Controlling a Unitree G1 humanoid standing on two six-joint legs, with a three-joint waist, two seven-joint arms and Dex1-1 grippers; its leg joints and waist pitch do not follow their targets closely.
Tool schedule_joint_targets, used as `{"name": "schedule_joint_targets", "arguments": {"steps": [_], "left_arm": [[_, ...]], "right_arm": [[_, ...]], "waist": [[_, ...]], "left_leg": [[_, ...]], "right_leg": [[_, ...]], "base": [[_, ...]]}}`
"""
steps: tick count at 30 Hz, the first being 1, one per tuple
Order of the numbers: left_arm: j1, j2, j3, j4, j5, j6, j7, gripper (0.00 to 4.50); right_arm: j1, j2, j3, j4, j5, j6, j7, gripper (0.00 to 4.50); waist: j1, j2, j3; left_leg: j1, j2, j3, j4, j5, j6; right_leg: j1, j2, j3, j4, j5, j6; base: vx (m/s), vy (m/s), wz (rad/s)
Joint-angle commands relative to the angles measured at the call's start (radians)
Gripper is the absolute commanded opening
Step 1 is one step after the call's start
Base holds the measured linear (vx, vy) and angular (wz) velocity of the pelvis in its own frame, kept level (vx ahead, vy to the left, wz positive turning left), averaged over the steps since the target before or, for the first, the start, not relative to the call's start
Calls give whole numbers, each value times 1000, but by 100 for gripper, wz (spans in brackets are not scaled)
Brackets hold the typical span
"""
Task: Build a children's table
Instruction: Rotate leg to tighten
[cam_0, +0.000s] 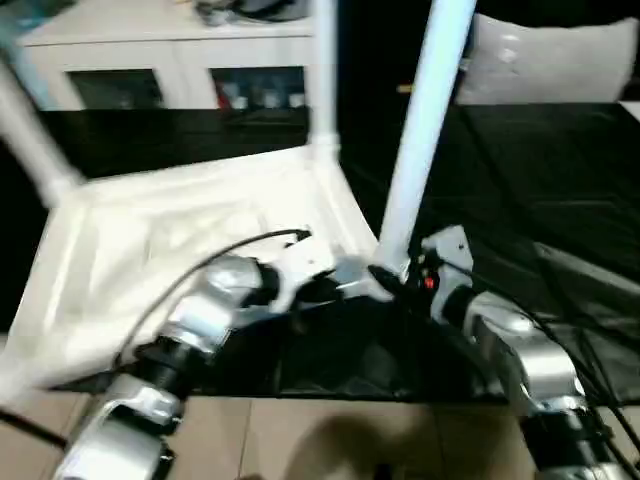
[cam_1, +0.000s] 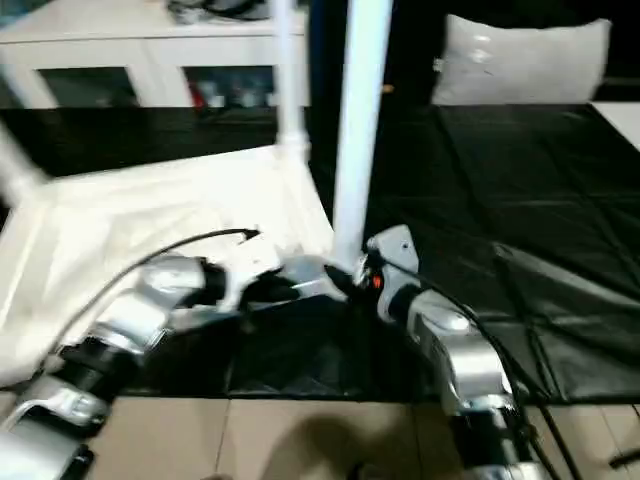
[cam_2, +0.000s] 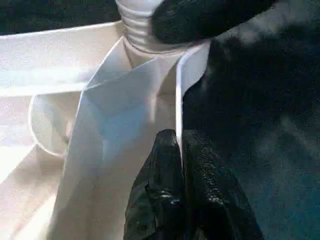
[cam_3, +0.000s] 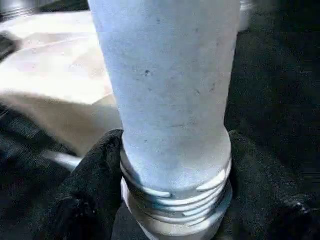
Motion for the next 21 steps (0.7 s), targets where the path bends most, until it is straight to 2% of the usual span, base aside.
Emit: {"name": "schedule_joint_targets", "arguments": {"steps": [1, 2, 3, 4, 5, 7, 10, 12, 14, 17, 18, 21], "left_arm": [[-24, -113, -5, -64, -14, 41, 114, 0], [-29, -129, -7, -63, -1, 37, 144, 0], [-29, -129, -7, -63, -1, 37, 144, 0], [-26, -142, -19, -81, 15, 43, 166, 0], [-23, -144, -24, -88, 18, 44, 165, 0], [-17, -134, -23, -92, 22, 34, 156, 0], [-17, -109, -25, -83, 30, 18, 148, 0], [-14, -61, -22, -58, 36, -25, 120, 0], [-12, -47, -20, -52, 37, -38, 115, 0], [-7, 3, -14, -40, 22, -65, 58, 0], [-7, 10, -14, -38, 19, -71, 46, 0], [-8, 31, -19, -29, 12, -100, 9, 0]], "right_arm": [[-39, 86, 21, 75, 8, 24, -110, 274], [-50, 93, 19, 91, -4, 23, -137, 274], [-50, 93, 19, 91, -4, 23, -137, 274], [-58, 108, 9, 104, -24, 16, -159, 274], [-60, 111, 5, 108, -26, 7, -157, 274], [-54, 104, 0, 100, -27, -17, -145, 330], [-43, 92, -2, 88, -17, -43, -116, 353], [-15, 52, -10, 53, 3, -69, -51, 362], [-6, 39, -14, 42, 10, -79, -34, 390], [32, -54, -29, -5, 52, -109, 111, 412], [37, -69, -28, -11, 58, -115, 137, 422], [46, -112, -30, -25, 72, -126, 199, 442]], "waist": [[-2, -14, -60], [-7, -12, -61], [-7, -13, -63], [-8, -15, -66], [-7, -15, -67], [-3, -17, -69], [5, -15, -72], [11, -12, -75], [16, -11, -77], [24, -13, -74], [25, -16, -74], [30, -15, -74]], "left_leg": [[-10, 35, -23, -78, -264, 54], [-11, 36, -22, -76, -242, 65], [-11, 35, -21, -75, -232, 70], [-17, 33, -20, -74, -203, 84], [-17, 36, -18, -73, -188, 100], [-15, 34, -13, -69, -169, 115], [-22, 37, -14, -68, -120, 135], [-20, 38, -15, -68, -107, 144], [-20, 43, -14, -66, -82, 159], [-19, 45, -13, -67, -103, 162], [-19, 44, -12, -66, -109, 162], [-19, 45, -12, -68, -120, 157]], "right_leg": [[58, -63, 34, -93, -509, -74], [55, -62, 37, -91, -470, -96], [55, -61, 38, -90, -452, -103], [59, -62, 42, -82, -412, -117], [57, -63, 45, -81, -390, -128], [56, -62, 47, -78, -367, -143], [61, -62, 49, -67, -303, -162], [62, -61, 49, -62, -267, -169], [61, -61, 52, -54, -214, -189], [61, -61, 51, -59, -244, -185], [62, -62, 51, -59, -251, -181], [58, -62, 51, -61, -277, -180]], "base": [[0, 0, 0], [0, 0, 0], [0, 0, 0], [0, 0, 0], [0, 0, 0], [0, 0, 0], [0, 0, 0], [0, 0, 0], [0, 0, 0], [0, 0, 0], [0, 0, 0], [0, 0, 0]]}}
